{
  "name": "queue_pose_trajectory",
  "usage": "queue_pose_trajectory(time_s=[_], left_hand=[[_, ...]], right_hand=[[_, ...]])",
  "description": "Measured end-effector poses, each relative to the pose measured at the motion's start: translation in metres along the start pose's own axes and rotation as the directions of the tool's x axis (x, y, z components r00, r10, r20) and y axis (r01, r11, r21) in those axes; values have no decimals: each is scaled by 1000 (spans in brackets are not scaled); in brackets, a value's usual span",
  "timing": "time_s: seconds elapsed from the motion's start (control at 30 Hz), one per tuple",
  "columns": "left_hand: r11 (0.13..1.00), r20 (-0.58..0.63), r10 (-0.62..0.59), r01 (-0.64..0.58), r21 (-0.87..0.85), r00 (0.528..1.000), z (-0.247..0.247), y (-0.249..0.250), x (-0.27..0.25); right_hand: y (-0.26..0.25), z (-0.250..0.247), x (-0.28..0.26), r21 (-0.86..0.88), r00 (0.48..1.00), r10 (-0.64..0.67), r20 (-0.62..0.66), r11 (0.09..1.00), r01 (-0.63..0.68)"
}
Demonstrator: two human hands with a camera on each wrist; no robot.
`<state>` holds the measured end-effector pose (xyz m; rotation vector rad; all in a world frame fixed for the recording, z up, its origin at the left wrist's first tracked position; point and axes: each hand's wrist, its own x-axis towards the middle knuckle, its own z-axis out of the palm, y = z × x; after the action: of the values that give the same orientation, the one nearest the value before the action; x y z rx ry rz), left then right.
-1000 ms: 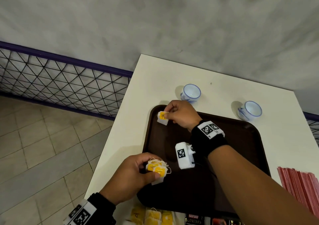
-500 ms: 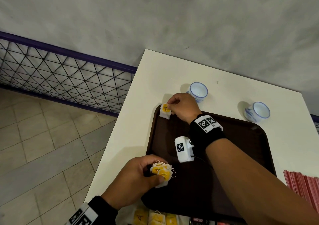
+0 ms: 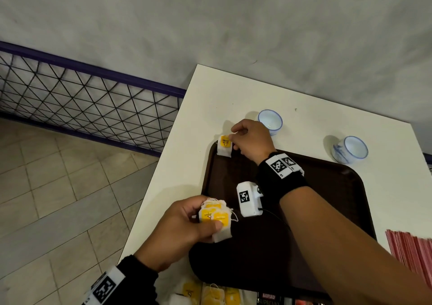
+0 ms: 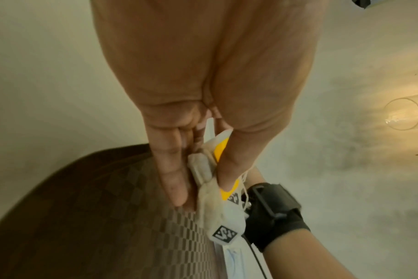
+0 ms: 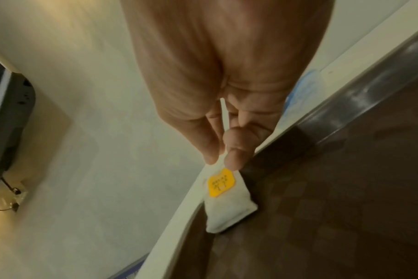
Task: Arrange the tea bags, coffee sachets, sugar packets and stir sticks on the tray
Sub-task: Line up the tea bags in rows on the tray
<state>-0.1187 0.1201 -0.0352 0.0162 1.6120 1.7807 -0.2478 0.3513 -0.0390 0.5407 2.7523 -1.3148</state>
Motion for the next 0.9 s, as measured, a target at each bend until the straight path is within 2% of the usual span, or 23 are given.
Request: queue_pose_trajectory(time_s=[0.07,0.13,0.3,0.43,0.6,0.73,0.9], left_hand=[[999,-17,-9,9,-43,1000,0,4,4],[999,-35,-1,0,-52,999,0,8,9],[998,-67,24,-27,-48,997,1,13,17],[998,-83,57,-58,-7,995,5,14,21],[996,-93,84,-80,51,992,13,12,24],[993,-98,95,-88,75,991,15,12,26],[997,-144,81,-78,23,986,8,11,29]], right_hand=[[-2,-6,-16,40,999,-28,-33,999,29],[-4,-13,-43,133,999,-36,-9,990,37],[5,-27,-121,376,975,-7,222,923,-79],[12,-29,-154,414,941,24,338,894,-171],[16,-21,-163,462,963,65,263,868,-185],[15,-22,-164,447,971,45,233,882,-148],[17,-23,-157,421,974,78,214,892,-164]])
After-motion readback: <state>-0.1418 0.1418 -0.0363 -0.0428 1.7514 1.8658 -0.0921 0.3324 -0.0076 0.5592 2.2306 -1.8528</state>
